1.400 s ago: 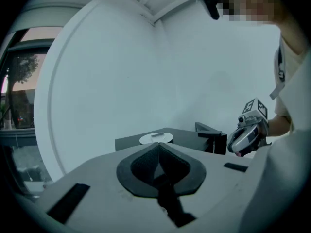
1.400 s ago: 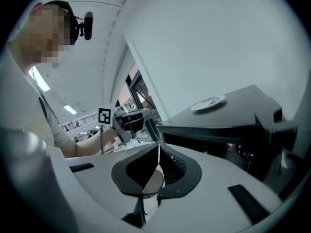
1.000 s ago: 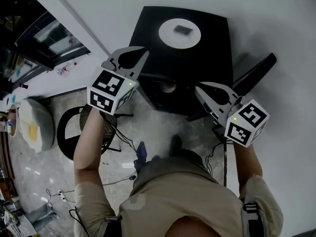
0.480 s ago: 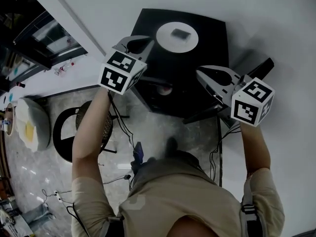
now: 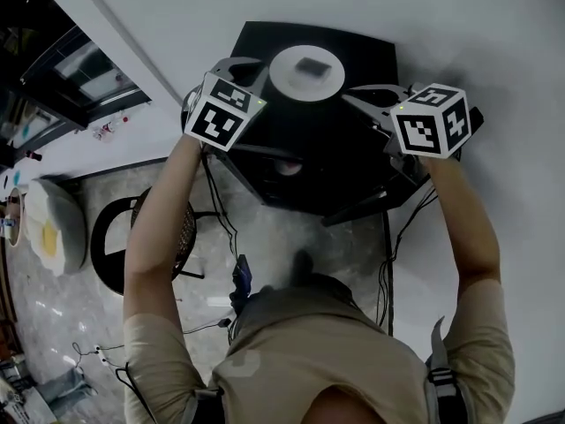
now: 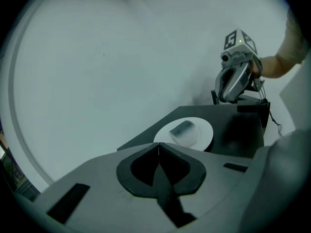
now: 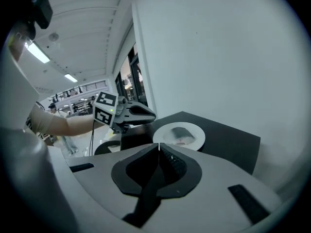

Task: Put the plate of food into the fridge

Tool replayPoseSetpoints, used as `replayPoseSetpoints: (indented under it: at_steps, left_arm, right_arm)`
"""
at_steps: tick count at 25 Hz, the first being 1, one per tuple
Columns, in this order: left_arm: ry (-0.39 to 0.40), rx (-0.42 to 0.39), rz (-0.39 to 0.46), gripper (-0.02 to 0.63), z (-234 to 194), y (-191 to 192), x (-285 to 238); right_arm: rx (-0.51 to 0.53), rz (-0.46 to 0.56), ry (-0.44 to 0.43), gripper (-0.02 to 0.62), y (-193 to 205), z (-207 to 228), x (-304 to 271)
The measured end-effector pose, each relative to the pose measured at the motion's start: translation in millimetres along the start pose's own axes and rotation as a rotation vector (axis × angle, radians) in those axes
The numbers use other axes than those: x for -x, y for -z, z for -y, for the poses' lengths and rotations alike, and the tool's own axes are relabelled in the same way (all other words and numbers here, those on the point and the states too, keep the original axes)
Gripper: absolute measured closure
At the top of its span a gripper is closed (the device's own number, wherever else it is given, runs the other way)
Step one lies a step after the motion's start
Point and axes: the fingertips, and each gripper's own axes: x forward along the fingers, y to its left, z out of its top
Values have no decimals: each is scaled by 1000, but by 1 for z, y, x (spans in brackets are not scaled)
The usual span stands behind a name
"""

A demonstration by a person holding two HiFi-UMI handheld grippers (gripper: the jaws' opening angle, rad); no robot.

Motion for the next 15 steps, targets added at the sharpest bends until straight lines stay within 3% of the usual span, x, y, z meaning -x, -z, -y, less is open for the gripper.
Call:
replayPoseSetpoints:
  at_steps: [6, 11, 13, 15]
  left_arm:
    - [-31, -5, -10, 592, -7, 1, -14]
    - [-46, -13, -64, 589, -12, 10, -25]
    - [-37, -24, -82, 464, -11, 12, -27]
    - [-20, -59, -114, 449, -7, 14, -31]
  right_arm:
    - [5, -114, 80, 572, 11, 47, -21]
    - [-72, -96, 104, 569, 5, 75, -32]
    - [-82, -112, 103, 504, 7, 78, -36]
    - [-58, -149, 105, 468, 11, 78, -39]
